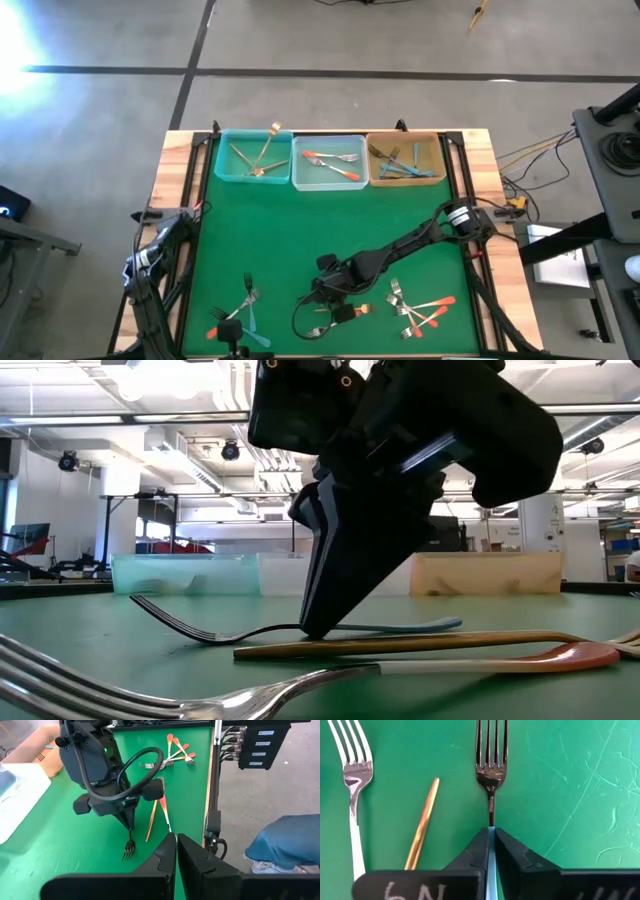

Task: Sort silverware by color (type)
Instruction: Put the blue fork into the orange bin

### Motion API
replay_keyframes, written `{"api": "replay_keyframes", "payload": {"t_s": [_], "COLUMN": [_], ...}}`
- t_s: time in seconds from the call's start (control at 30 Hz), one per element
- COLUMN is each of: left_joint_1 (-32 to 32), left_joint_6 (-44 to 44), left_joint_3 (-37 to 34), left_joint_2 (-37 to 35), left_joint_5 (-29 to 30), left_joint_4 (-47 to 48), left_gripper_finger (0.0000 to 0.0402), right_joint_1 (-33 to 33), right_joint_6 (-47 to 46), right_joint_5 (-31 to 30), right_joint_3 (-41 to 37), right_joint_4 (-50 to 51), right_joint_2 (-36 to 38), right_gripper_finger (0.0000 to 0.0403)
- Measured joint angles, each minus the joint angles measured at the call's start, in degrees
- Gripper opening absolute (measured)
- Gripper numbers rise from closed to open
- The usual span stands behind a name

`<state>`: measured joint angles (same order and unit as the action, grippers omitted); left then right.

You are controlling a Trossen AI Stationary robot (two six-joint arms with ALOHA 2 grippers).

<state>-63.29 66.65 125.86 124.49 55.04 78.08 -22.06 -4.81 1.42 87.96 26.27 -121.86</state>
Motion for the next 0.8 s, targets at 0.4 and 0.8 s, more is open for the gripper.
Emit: {"api": "replay_keyframes", "payload": {"t_s": [0.4,0.8], "left_joint_1": [-0.02,1.62], "left_joint_6": [-0.05,1.62], "left_joint_3": [-1.24,-10.67], "left_joint_2": [0.02,-0.04], "left_joint_5": [1.78,4.45], "left_joint_4": [0.08,0.56], "left_gripper_finger": [0.0000,0.0000], "right_joint_1": [3.33,14.42], "right_joint_6": [0.47,-2.86], "right_joint_5": [-6.32,-10.99], "right_joint_3": [-0.65,-11.11], "right_joint_4": [17.45,22.33], "right_joint_2": [9.89,30.81], "right_gripper_finger": [0.0010,0.0009]}}
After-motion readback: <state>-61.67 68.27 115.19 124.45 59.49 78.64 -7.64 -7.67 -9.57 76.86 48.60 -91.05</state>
